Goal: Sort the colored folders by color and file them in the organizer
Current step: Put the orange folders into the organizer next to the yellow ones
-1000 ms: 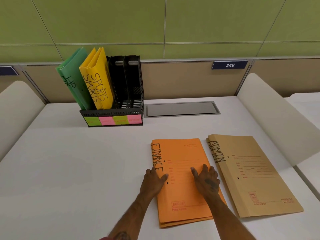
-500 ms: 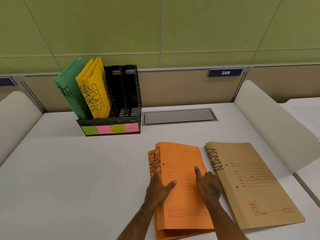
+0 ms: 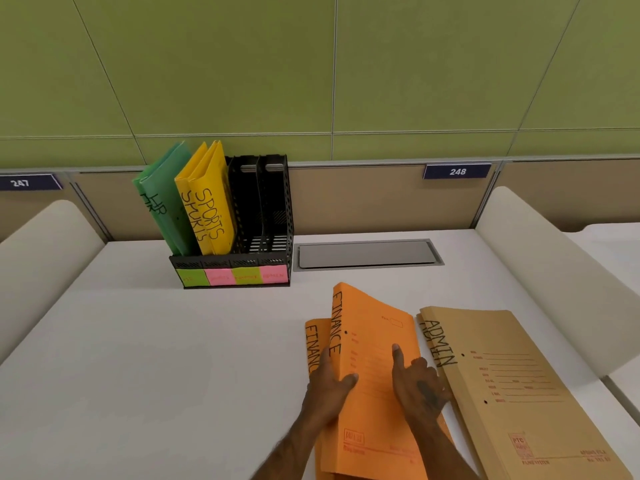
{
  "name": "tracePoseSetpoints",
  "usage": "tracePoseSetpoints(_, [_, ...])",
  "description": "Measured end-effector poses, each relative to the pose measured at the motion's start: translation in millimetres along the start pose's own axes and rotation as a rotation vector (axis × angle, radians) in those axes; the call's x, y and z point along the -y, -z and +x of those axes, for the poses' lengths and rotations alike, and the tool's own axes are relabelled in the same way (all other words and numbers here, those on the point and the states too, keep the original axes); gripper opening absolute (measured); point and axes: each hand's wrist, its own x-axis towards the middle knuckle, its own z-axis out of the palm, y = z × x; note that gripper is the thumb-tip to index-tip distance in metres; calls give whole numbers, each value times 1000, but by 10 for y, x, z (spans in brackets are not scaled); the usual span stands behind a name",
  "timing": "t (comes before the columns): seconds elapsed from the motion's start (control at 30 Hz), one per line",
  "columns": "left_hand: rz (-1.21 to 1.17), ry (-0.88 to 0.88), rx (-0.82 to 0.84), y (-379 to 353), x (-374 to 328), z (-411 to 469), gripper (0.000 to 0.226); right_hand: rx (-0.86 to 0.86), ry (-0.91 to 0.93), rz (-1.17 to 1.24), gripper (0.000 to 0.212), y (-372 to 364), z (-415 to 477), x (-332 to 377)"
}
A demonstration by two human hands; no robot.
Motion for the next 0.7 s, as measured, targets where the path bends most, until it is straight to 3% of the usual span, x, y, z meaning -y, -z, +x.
tracePoseSetpoints(0.1, [-55, -45, -33, 87, -166, 27, 74, -49, 117, 193, 82, 157, -72, 351])
tracePoseSetpoints(0.23, [-60, -127, -141, 227, -461, 57, 70, 15, 391, 448, 82, 599, -166, 1004])
tracePoseSetpoints(0.43, [-49, -300, -352, 491, -864, 26, 64, -204, 569, 415, 89, 1439, -275, 1774])
tracePoseSetpoints(0.57, [45, -404, -532, 594, -1013, -32, 64, -219, 570, 449, 58, 1810, -411, 2097])
tracePoseSetpoints(0.7, [172, -490, -699, 657, -1047, -105, 74, -170, 557, 527, 46, 1948, -593, 2309])
